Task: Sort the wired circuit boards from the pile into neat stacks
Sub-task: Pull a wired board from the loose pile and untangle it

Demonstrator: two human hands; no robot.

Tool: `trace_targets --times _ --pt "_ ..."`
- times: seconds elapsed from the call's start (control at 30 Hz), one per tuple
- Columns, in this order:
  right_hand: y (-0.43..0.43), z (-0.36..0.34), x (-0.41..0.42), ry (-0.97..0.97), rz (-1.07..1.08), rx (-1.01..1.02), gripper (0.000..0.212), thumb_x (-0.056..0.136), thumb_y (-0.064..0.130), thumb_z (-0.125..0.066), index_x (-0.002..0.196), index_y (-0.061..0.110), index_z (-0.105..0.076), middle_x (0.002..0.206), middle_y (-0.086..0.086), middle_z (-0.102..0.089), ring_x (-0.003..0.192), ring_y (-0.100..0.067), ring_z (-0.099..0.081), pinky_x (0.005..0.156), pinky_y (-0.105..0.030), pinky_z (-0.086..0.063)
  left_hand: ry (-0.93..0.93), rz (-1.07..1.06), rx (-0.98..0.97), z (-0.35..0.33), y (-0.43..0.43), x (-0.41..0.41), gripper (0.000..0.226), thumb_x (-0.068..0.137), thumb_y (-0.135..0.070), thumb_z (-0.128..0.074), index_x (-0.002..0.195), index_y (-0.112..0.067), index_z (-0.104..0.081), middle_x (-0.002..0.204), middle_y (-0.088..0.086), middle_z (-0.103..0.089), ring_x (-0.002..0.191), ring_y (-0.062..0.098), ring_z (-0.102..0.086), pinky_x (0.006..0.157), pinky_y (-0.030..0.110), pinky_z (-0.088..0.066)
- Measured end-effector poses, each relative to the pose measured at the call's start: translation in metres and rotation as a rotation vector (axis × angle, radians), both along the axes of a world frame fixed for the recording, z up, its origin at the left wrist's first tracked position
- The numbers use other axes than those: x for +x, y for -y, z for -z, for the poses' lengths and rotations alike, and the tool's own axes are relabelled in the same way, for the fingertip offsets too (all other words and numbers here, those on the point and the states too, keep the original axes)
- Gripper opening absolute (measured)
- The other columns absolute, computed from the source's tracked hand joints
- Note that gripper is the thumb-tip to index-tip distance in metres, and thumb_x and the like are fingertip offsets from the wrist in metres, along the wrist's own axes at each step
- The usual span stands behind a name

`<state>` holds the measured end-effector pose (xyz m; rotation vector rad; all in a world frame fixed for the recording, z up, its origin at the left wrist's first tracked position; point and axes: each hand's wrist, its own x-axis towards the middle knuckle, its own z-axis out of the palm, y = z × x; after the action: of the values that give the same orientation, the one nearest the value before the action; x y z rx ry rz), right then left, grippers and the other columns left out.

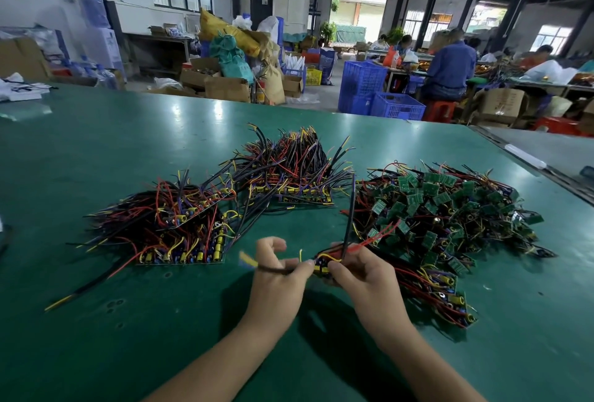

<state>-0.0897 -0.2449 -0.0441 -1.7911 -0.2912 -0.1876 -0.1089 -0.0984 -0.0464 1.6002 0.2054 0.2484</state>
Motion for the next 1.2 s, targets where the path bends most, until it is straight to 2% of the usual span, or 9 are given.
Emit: trace_targets --times 0.1,0.2,0.27,0.37,0.47,0.63,0.8,0.87,1.2 --pt "0.000 0.002 0.002 -0.012 -0.024 0.026 0.016 0.088 0.003 -0.067 0.092 0.018 -0.069 0.083 -0.001 -0.074 0.079 -0.017 -0.070 0.077 -0.039 -0.057 -0.087 0.160 -0.062 0.002 0.001 0.001 0.032 0.085 -0.017 -0.070 0.111 -0.028 -0.054 0.098 -0.003 -0.068 0.084 0.006 -0.068 0.076 0.025 -0.053" --pt "0.000 0.002 0.002 -0.036 -0.073 0.072 0.031 0.088 -0.004 -0.062 0.099 0.025 -0.069 0.088 0.000 -0.076 0.083 -0.014 -0.072 0.078 -0.033 -0.057 0.016 0.193 0.002 0.000 0.004 -0.002 0.021 0.087 -0.014 -0.068 0.104 -0.026 -0.066 0.090 -0.004 -0.073 0.084 0.006 -0.069 0.074 0.019 -0.053" --pt "0.001 0.003 0.003 -0.019 -0.078 0.046 0.035 0.087 -0.002 -0.063 0.095 0.031 -0.070 0.086 0.001 -0.075 0.080 -0.013 -0.071 0.075 -0.030 -0.058 0.037 0.169 0.007 -0.001 0.005 -0.003 0.013 0.087 -0.014 -0.068 0.097 -0.021 -0.069 0.087 -0.004 -0.074 0.084 0.009 -0.070 0.077 0.025 -0.056" --pt "0.002 0.002 0.003 -0.032 -0.093 0.019 0.012 0.081 0.026 -0.067 0.090 0.034 -0.069 0.081 0.000 -0.074 0.072 -0.018 -0.069 0.070 -0.037 -0.059 0.024 0.115 -0.013 -0.002 0.005 -0.003 0.009 0.084 -0.015 -0.073 0.093 -0.016 -0.070 0.084 0.001 -0.074 0.082 0.016 -0.071 0.081 0.034 -0.058" --pt "0.002 0.004 0.001 -0.132 -0.161 -0.005 0.028 0.081 0.048 -0.066 0.086 0.020 -0.061 0.065 -0.006 -0.067 0.056 -0.028 -0.063 0.057 -0.043 -0.054 0.010 0.113 -0.135 -0.005 0.004 -0.004 0.021 0.077 -0.018 -0.079 0.095 -0.012 -0.070 0.087 0.007 -0.075 0.083 0.019 -0.071 0.078 0.031 -0.057" --pt "-0.001 0.006 0.000 -0.152 -0.184 0.006 0.018 0.093 0.026 -0.065 0.091 0.010 -0.057 0.064 -0.005 -0.067 0.054 -0.028 -0.067 0.051 -0.042 -0.056 -0.023 0.122 -0.203 -0.003 0.004 -0.003 0.005 0.086 -0.018 -0.071 0.083 -0.014 -0.073 0.082 0.006 -0.075 0.075 0.011 -0.068 0.069 0.019 -0.052" --pt "-0.001 0.008 -0.001 -0.080 -0.142 -0.014 0.008 0.094 0.019 -0.063 0.093 0.011 -0.062 0.067 -0.013 -0.069 0.056 -0.031 -0.066 0.058 -0.047 -0.054 -0.046 0.190 -0.240 -0.002 0.004 -0.002 0.008 0.089 -0.015 -0.067 0.082 -0.012 -0.070 0.086 0.012 -0.073 0.080 0.022 -0.067 0.082 0.036 -0.054" --pt "-0.001 0.009 -0.002 -0.079 -0.121 -0.005 0.006 0.095 0.015 -0.061 0.093 0.010 -0.062 0.067 -0.013 -0.068 0.056 -0.031 -0.065 0.057 -0.046 -0.053 -0.067 0.200 -0.267 0.000 0.003 -0.002 0.004 0.087 -0.015 -0.069 0.088 -0.011 -0.070 0.087 0.010 -0.074 0.081 0.020 -0.069 0.085 0.034 -0.054" --pt "-0.003 0.011 0.001 -0.081 -0.136 0.008 0.011 0.097 0.027 -0.057 0.092 0.017 -0.058 0.055 -0.009 -0.062 0.045 -0.030 -0.059 0.044 -0.037 -0.049 -0.042 0.210 -0.352 -0.003 0.007 -0.004 0.016 0.089 -0.008 -0.064 0.098 0.005 -0.065 0.079 0.027 -0.066 0.070 0.034 -0.061 0.076 0.048 -0.049"
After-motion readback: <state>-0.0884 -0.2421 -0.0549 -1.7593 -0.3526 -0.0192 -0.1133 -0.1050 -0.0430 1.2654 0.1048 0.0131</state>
